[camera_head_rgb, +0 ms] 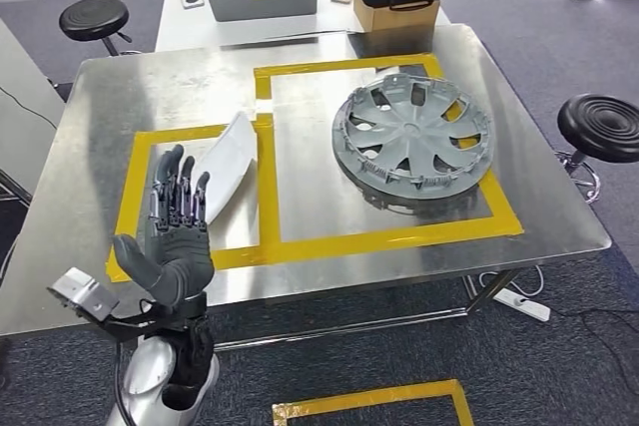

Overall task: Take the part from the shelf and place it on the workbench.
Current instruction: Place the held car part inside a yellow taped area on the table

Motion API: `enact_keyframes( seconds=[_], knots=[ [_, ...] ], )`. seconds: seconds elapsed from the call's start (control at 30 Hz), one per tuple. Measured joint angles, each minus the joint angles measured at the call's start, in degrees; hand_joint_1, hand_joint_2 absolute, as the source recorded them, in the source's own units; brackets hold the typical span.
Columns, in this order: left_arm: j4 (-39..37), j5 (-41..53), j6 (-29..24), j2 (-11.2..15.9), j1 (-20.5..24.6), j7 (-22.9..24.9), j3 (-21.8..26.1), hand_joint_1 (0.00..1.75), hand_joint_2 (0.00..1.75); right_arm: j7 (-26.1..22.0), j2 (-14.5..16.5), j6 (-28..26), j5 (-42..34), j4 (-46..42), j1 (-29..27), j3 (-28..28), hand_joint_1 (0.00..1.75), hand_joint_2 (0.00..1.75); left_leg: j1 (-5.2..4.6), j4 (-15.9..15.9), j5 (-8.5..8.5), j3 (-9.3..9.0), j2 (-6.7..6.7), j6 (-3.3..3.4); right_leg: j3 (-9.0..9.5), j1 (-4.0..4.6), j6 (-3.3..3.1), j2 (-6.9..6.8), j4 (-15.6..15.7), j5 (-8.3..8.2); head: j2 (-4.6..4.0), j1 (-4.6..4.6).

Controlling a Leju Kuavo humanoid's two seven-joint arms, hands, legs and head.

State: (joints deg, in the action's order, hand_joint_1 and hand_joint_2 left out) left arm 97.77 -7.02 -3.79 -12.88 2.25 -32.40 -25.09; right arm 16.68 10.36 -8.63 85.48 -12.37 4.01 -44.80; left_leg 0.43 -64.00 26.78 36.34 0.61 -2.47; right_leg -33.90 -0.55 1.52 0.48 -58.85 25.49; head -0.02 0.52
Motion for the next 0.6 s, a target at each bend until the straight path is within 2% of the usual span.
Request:
enact_keyframes(
  seconds=[0.07,0.1,0.23,0.27,0.3,0.33,0.4,0.43,0.47,0.5,0.53,0.6],
  knots=[
    [1.4,-0.6,1.1,0.1,0.7,0.5,-0.5,0.0,0.0,-0.1,0.0,0.1,0.2,0.0,0.0,0.0,0.0,0.0,-0.01,5.1,-1.42,-2.61,-0.05,0.05,-0.06,0.21,0.43,0.06,-0.2,0.13,0.0,-0.05],
    [1.7,-1.2,1.6,0.1,0.9,1.1,-0.5,0.0,0.0,-0.1,0.0,0.1,0.2,0.0,0.0,0.0,0.0,0.0,-0.03,5.9,-1.34,-3.01,-0.05,0.06,-0.12,0.33,0.57,0.08,-0.3,0.18,0.0,-0.08],
    [1.9,-2.3,2.6,0.1,1.1,2.0,-0.7,0.0,0.0,-0.2,0.0,0.1,0.1,0.0,0.1,0.0,0.0,0.0,-0.03,6.3,-1.19,-3.14,0.03,0.34,-0.21,0.33,0.66,0.11,-0.4,0.18,0.0,-0.03],
    [2.0,-3.5,3.6,0.2,1.1,2.8,-0.8,0.0,0.0,-0.2,0.0,0.1,0.1,0.0,0.1,0.0,0.0,0.0,-0.04,6.3,-1.18,-3.09,0.07,0.57,-0.23,0.32,0.75,0.1,-0.3,0.12,0.0,0.05],
    [2.2,-6.6,7.3,0.4,1.0,3.3,-0.9,0.0,0.0,-0.4,0.0,0.1,0.1,0.0,0.0,0.0,0.0,0.0,-0.12,6.2,-1.18,-2.98,0.12,0.92,-0.2,0.27,0.98,0.08,-0.1,0.0,0.0,0.13],
    [2.7,-10.4,12.9,0.4,0.9,3.3,-0.8,0.0,0.0,-0.7,0.0,0.2,0.2,0.0,0.0,0.0,0.0,0.0,-0.1,6.2,-1.28,-2.9,0.12,1.53,-0.94,0.19,1.43,0.02,-1.6,0.98,0.0,0.34],
    [3.6,-15.8,22.9,0.2,0.4,1.9,-0.2,0.0,0.0,-1.1,0.0,0.3,0.7,0.0,0.0,0.0,0.0,0.0,-0.06,6.4,-1.43,-2.89,0.08,2.53,-4.02,0.05,2.26,-0.06,-8.3,4.59,0.0,0.61],
    [4.0,-15.8,25.0,0.0,0.3,1.0,0.1,0.0,0.0,-1.2,0.0,0.4,1.0,0.0,-0.1,0.0,0.0,0.0,0.02,6.5,-1.49,-2.93,0.05,2.87,-6.11,0.02,2.53,-0.09,-12.8,6.72,0.0,0.73],
    [4.1,-14.8,25.3,0.0,0.2,0.5,0.3,0.0,0.0,-1.2,0.0,0.5,1.1,0.0,-0.1,0.0,0.0,0.0,0.01,6.5,-1.47,-2.94,0.06,2.92,-7.34,0.02,2.58,-0.08,-15.5,7.5,0.0,0.74],
    [4.2,-13.6,25.1,0.0,0.0,-0.1,0.4,0.0,0.0,-1.2,0.0,0.6,1.2,0.0,-0.1,0.0,0.0,0.0,0.01,6.5,-1.45,-2.98,0.07,2.94,-7.67,0.01,2.6,-0.08,-16.2,7.21,0.0,0.77],
    [4.3,-12.4,24.5,-0.1,-0.1,-0.6,0.5,0.0,0.0,-1.2,0.0,0.6,1.2,0.0,-0.1,0.0,0.0,0.0,0.03,6.5,-1.42,-3.06,0.09,2.91,-6.86,-0.02,2.59,-0.09,-14.6,5.86,0.0,0.75],
    [4.4,-10.0,22.2,-0.4,-0.3,-1.0,0.9,0.0,0.0,-1.2,-0.1,0.5,1.2,0.0,0.0,0.0,0.0,0.0,0.02,6.4,-1.29,-3.27,0.15,2.62,-3.03,-0.14,2.63,-0.09,-6.9,2.26,0.0,0.8]
  ],
)
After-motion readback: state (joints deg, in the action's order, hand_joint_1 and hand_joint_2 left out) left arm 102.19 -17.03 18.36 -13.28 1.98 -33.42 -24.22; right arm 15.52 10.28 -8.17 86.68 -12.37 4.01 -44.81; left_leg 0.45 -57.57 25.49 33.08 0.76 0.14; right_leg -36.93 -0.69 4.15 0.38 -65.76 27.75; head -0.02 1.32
